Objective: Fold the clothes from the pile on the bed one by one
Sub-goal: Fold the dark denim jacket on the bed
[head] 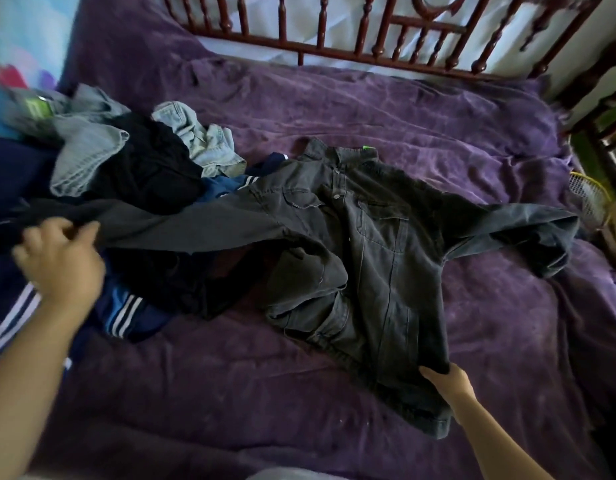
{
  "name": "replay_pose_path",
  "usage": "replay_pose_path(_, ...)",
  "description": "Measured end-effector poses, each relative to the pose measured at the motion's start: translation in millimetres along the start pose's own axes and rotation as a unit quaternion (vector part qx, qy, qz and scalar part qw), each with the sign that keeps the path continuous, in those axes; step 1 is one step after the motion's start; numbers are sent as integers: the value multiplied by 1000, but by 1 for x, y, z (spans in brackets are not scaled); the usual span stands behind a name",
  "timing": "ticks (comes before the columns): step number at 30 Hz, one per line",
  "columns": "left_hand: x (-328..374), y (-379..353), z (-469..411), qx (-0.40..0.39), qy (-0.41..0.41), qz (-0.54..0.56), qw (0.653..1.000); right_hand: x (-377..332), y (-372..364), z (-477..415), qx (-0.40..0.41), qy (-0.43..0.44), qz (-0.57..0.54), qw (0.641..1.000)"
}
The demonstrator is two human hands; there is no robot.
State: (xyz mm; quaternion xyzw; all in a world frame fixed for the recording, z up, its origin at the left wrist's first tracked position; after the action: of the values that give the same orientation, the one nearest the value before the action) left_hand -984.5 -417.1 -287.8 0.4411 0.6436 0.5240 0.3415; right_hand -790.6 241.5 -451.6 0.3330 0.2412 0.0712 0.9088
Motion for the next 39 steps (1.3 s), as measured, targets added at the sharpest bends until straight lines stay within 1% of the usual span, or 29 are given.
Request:
replay_pose_path(2, 42, -10, 40, 11, -50, 39, 998, 13, -5, 3, -13, -10, -32, 999)
replay_pose_path(3, 74, -20, 69, -26, -75, 46, 996, 22, -7, 6, -22, -21, -57, 998)
replay_pose_path(4, 101, -43, 96, -100, -104, 47, 988, 30, -9, 8, -32, -32, -85, 995)
replay_pose_path(5, 124, -77, 123, -204, -122, 65, 969, 38, -10, 11, -42, -41, -111, 992)
replay_pose_path(6, 141, -106, 146, -298, -110, 98, 943, 44, -11, 13, -49, -46, -132, 989)
replay_pose_path(7, 156, -131, 167, -397, -63, 157, 902, 47, -12, 14, -52, -46, -142, 987)
replay_pose_path(8, 170, -148, 185, -468, 5, 241, 850, 49, -11, 14, -54, -40, -145, 987)
replay_pose_path(9, 187, -157, 199, -506, 70, 329, 794, 47, -9, 14, -56, -31, -145, 987)
replay_pose_path(10, 200, -161, 205, -515, 121, 392, 753, 46, -6, 13, -60, -21, -147, 987)
replay_pose_path(11, 208, -167, 206, -512, 163, 431, 725, 44, -4, 13, -67, -11, -153, 986)
replay_pose_path(12, 213, -169, 205, -510, 185, 437, 717, 41, -2, 14, -77, -2, -162, 984)
replay_pose_path(13, 215, -170, 200, -505, 187, 425, 728, 38, 1, 15, -89, 4, -173, 981)
replay_pose_path(15, 215, -162, 185, -480, 148, 377, 778, 31, 7, 18, -113, 8, -217, 970)
replay_pose_path(16, 217, -154, 178, -466, 125, 377, 791, 27, 11, 21, -123, 3, -251, 960)
replay_pose_path(17, 222, -144, 173, -454, 113, 401, 788, 24, 15, 23, -129, -6, -290, 948)
replay_pose_path(20, 236, -104, 169, -472, 106, 495, 722, 12, 30, 29, -143, -23, -396, 907)
replay_pose_path(22, 230, -81, 161, -478, 146, 534, 682, 2, 44, 34, -166, -31, -468, 868)
replay_pose_path(24, 208, -67, 156, -476, 201, 548, 658, -7, 61, 42, -207, -26, -526, 824)
replay_pose_path(25, 192, -62, 159, -483, 215, 534, 660, -13, 66, 51, -251, -10, -539, 804)
replay_pose_path(26, 176, -61, 164, -493, 221, 506, 673, -14, 70, 60, -286, 9, -535, 795)
replay_pose_path(27, 157, -63, 173, -504, 224, 469, 690, -5, 71, 61, -291, 1, -520, 803)
replay_pose_path(28, 137, -67, 185, -513, 228, 426, 710, 13, 71, 57, -266, -15, -484, 833)
replay_pose_path(29, 119, -73, 201, -520, 237, 383, 726, 36, 71, 53, -220, -35, -430, 875)
replay_pose_path(30, 101, -80, 220, -528, 248, 340, 738, 59, 69, 49, -175, -49, -367, 912)
replay_pose_path(31, 88, -88, 240, -537, 257, 306, 743, 81, 64, 46, -131, -65, -311, 939)
replay_pose_path(33, 77, -102, 284, -570, 266, 273, 728, 120, 54, 41, -36, -104, -234, 966)
replay_pose_path(35, 77, -117, 319, -595, 250, 275, 712, 139, 41, 44, 28, -106, -187, 976)
replay_pose_path(36, 77, -123, 328, -586, 236, 276, 725, 142, 34, 45, 41, -95, -163, 981)
replay_pose_path(39, 69, -132, 327, -511, 138, 234, 816, 142, 15, 52, 42, -68, -127, 989)
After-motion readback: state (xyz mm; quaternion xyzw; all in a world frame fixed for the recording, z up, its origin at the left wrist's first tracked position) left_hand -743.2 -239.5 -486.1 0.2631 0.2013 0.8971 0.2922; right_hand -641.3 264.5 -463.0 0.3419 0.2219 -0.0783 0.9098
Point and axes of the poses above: each hand's wrist, its own z-axis away from the middle knuckle, its own y-axis out of the back of the hand, x = y × z, the point moved 9 cm from there along -z, towards the middle knuckle, and after that the axes turned 2 degrees about -z, right-handed, at the moved point
